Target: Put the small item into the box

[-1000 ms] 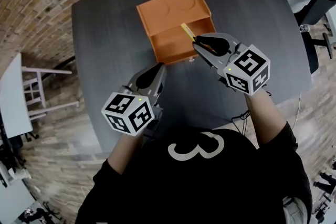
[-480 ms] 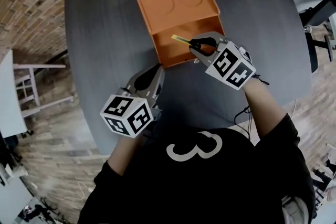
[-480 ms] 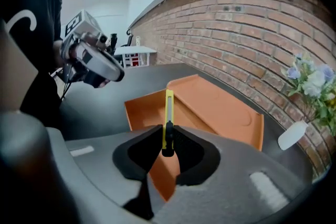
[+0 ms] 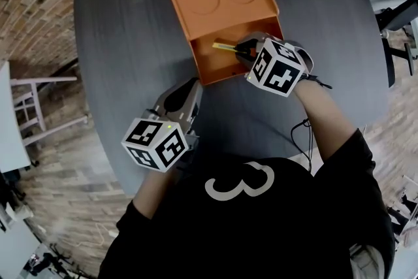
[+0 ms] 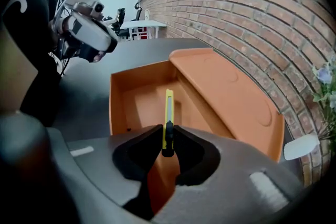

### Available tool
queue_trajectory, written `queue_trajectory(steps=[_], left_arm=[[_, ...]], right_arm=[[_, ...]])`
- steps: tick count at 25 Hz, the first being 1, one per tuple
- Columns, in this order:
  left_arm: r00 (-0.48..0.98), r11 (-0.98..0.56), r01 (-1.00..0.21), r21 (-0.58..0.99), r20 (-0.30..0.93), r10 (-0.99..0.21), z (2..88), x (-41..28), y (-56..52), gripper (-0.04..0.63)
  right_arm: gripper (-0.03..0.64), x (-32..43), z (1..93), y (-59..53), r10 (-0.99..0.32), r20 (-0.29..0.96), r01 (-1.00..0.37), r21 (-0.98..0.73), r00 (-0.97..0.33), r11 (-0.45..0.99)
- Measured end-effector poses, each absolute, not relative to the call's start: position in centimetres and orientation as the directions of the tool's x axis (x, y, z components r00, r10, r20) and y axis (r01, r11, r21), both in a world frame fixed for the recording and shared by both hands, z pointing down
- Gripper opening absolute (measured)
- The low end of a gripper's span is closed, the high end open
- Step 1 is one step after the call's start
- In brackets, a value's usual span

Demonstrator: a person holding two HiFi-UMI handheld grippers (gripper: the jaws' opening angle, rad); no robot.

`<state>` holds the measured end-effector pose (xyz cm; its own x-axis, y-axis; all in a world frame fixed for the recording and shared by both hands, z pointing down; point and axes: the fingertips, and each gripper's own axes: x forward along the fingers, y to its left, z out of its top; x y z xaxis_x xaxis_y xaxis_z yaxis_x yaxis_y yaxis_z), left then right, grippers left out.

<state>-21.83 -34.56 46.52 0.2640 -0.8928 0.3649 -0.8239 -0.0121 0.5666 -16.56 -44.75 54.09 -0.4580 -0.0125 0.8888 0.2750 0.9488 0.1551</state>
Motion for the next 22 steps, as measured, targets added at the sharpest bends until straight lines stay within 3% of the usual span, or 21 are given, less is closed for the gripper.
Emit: queue_trajectory(steps=[13, 18, 22], left_arm=[[0.241, 0.014, -0.828, 0.561, 0.378, -0.894, 47.2, -22.4, -33.8, 0.013], [0.238, 0.005, -0.832, 0.555, 0.366, -0.900, 46.4, -22.0, -33.4, 0.013], [0.238, -0.008, -0.837, 0.547, 0.351, -0.906, 45.4, -21.4, -32.8, 0.014]], right_arm=[[0.071, -16.3, 56.0, -45.3, 0.024, 0.925, 0.274, 0.087, -0.380, 0.958], [0.127, -16.1, 55.5, -45.5, 0.026, 0.916, 0.231, 0.073, -0.400, 0.970], [0.147, -15.6, 52.6, -45.7, -0.017, 0.870, 0.147, 0.103, -0.493, 0.984]])
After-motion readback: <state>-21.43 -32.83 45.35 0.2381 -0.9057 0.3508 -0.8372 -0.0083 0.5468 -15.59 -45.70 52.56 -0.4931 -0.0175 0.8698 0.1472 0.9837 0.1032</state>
